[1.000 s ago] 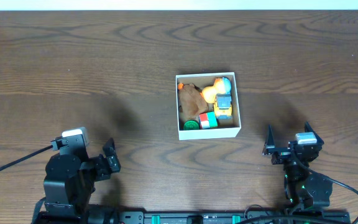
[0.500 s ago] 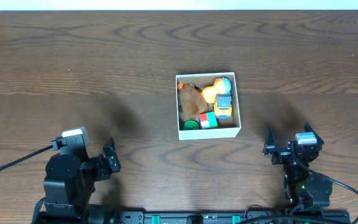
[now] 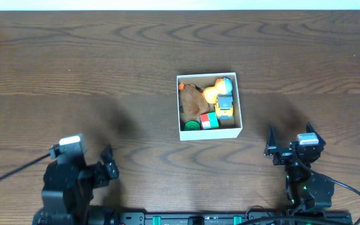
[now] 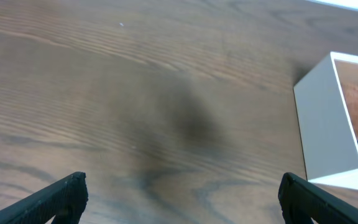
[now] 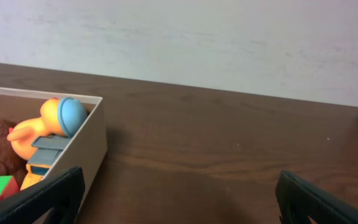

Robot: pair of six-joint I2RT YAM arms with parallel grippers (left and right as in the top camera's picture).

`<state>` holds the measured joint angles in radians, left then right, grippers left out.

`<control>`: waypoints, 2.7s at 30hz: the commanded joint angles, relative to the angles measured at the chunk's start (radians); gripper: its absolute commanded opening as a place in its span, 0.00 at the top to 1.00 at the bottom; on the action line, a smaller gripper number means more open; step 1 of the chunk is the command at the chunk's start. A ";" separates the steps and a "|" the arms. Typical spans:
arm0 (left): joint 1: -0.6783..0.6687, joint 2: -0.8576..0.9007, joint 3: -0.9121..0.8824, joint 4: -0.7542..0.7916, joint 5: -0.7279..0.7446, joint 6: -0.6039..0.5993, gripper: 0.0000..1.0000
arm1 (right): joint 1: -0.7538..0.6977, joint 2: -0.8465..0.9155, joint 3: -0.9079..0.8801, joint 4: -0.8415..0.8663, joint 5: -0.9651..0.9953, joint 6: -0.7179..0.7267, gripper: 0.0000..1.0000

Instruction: Pack container

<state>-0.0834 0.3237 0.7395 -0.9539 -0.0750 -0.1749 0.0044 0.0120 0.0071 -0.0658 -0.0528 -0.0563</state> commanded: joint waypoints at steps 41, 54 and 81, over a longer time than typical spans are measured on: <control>0.069 -0.322 -0.735 0.882 0.090 0.193 0.02 | 0.010 -0.006 -0.002 -0.005 0.000 -0.012 0.01; 0.079 -0.320 -0.735 0.882 0.090 0.193 0.02 | 0.010 -0.006 -0.002 -0.005 0.000 -0.012 0.01; 0.079 -0.320 -0.735 0.882 0.090 0.193 0.02 | 0.010 -0.006 -0.002 -0.005 0.000 -0.012 0.01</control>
<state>-0.0093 0.0101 0.0204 -0.0292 0.0196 0.0082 0.0044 0.0120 0.0071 -0.0658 -0.0528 -0.0566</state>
